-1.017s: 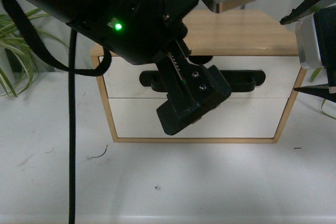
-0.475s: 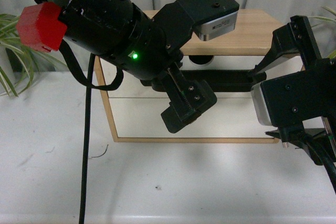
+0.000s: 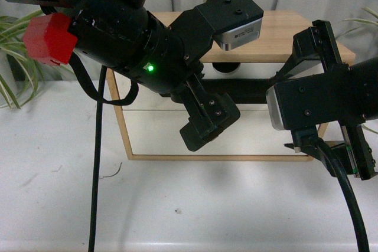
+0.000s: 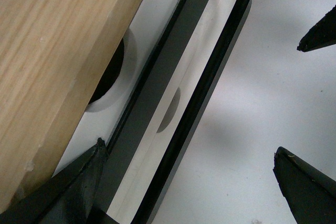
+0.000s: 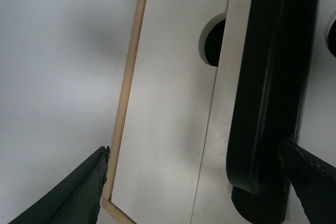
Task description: Pull drawer
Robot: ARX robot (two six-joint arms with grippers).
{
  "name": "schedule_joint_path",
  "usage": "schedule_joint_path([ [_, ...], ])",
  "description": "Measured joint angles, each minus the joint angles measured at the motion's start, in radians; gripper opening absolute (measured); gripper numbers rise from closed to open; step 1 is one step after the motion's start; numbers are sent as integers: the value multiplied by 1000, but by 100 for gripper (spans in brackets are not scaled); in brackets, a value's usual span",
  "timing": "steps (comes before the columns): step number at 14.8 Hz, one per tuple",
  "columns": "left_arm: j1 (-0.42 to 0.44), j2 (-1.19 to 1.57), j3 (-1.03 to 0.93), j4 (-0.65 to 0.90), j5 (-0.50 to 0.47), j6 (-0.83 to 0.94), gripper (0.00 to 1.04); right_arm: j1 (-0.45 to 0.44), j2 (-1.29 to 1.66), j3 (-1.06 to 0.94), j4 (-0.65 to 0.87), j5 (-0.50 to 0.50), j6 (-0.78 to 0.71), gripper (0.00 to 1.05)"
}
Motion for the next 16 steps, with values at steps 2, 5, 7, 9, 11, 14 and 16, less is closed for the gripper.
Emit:
schedule_joint_path([
  [2,-5,0,0,0,10,3,98,5,13,-5,9,0,3,98],
  [5,-10,0,-8,3,17,11,98,5,17,-29,25,-8,8,98],
  [7,-20,1,-27,-16,42,9,98,5,20,-39,48,-12,8,98],
  [9,-31,10,-43,-1,31,19,98,4,26,-46,67,-12,12,98],
  [11,-36,10,-45,5,26,19,98,4,39,-48,86,-14,15,98],
  [14,-47,29,-45,32,5,22,98,5,57,-48,112,-13,28,98],
  [16,-48,34,-43,40,3,21,98,6,57,-47,113,-13,40,98],
])
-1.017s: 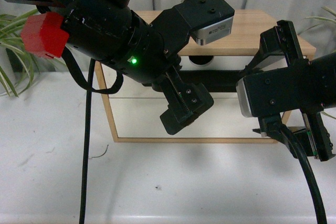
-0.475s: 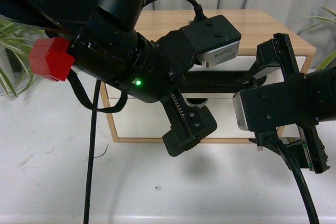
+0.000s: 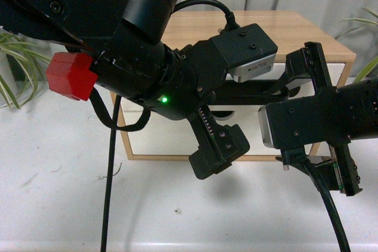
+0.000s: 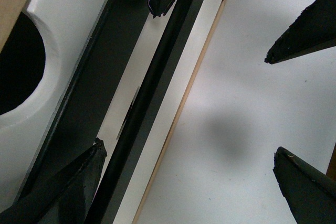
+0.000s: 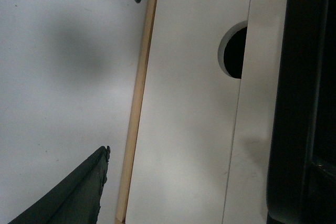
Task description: Pull drawer
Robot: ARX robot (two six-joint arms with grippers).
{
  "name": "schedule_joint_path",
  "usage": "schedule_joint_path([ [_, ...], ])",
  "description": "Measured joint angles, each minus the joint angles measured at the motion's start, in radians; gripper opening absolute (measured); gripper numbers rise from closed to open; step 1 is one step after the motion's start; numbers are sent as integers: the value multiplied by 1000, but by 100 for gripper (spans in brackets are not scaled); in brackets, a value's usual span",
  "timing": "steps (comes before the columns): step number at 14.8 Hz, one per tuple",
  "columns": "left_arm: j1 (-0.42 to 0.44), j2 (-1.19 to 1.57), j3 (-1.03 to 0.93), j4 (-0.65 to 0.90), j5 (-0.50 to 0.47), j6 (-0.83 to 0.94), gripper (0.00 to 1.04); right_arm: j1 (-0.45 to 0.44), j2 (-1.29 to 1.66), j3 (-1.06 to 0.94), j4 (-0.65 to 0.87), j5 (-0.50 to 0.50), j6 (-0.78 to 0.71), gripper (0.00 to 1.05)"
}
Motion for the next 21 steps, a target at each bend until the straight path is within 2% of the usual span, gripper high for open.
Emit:
schedule_joint_path([
  [11,-38,-55,-93,60,17,-34,98,12,-77,-134,72,55,48,98],
  [21,-77,-164,-242,98,23,-76,98,17,-285,-340,61,48,128,98],
])
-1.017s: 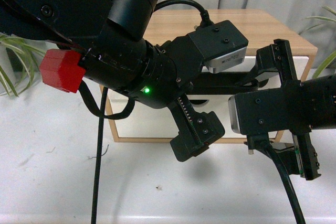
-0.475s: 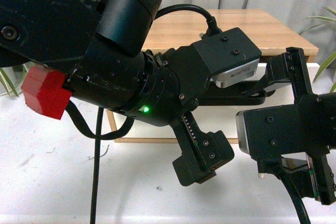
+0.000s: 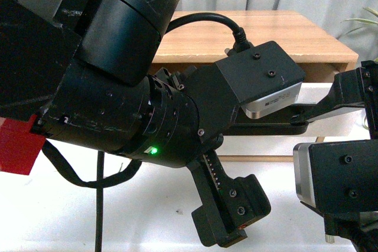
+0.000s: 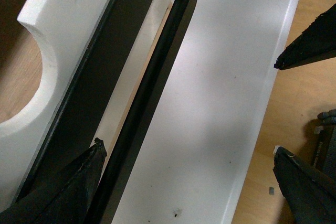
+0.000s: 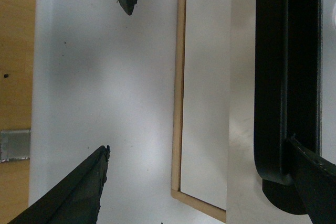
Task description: Pull drawer
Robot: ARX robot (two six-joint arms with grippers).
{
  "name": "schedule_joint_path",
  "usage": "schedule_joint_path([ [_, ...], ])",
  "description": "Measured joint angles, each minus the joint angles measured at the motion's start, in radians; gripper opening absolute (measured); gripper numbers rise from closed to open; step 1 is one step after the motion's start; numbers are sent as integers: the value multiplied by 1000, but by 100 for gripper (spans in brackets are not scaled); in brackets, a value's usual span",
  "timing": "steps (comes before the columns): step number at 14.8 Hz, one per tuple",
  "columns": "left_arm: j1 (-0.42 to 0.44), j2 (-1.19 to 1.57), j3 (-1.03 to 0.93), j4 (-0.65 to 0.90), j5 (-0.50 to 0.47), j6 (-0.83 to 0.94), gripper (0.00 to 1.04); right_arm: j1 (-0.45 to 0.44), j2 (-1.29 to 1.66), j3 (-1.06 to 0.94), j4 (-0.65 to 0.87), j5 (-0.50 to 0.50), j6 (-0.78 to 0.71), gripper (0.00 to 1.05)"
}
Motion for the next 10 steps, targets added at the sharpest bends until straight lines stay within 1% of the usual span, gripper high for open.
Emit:
schedule_joint_path([
  [1,-7,-9,-14,10,-8,0,98,-14,1,-5,-3,-24,-2,98],
  [3,-13,-8,-14,13,-26,0,98,-24,23,4,9,-35,-5,98],
  [10,-18,-11,-14,-2,-23,0,98,-27,0,10,-58,-44,-7,98],
])
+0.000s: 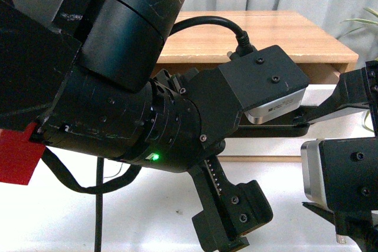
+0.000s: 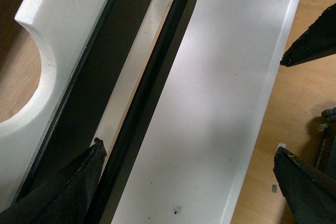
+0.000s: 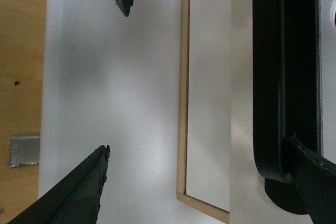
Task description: Pull drawer
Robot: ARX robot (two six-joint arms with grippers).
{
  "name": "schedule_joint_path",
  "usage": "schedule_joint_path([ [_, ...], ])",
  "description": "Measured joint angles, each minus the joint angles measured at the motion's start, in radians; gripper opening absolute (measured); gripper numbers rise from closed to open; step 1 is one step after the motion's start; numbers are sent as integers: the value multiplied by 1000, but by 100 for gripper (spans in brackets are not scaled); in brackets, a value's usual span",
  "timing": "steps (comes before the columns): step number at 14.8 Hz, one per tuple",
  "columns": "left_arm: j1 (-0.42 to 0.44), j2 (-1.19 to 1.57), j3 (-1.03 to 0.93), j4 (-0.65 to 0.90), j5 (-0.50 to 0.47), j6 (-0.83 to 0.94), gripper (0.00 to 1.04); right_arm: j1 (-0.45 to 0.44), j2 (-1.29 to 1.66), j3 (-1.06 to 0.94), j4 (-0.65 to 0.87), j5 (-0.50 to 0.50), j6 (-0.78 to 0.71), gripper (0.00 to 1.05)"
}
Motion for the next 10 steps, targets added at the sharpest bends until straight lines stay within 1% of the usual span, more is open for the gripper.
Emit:
schedule_joint_path([
  [3,0,-15,-12,-8,11,0,98,-5,-6,-12,-12,-10,-14,98],
  [8,-18,-79,-73,-21,39,-25,98,-10,-95,-62,-93,-42,-18,98],
  [10,-19,-101,-85,-23,41,-35,98,-14,-107,-74,-82,-51,-22,98],
])
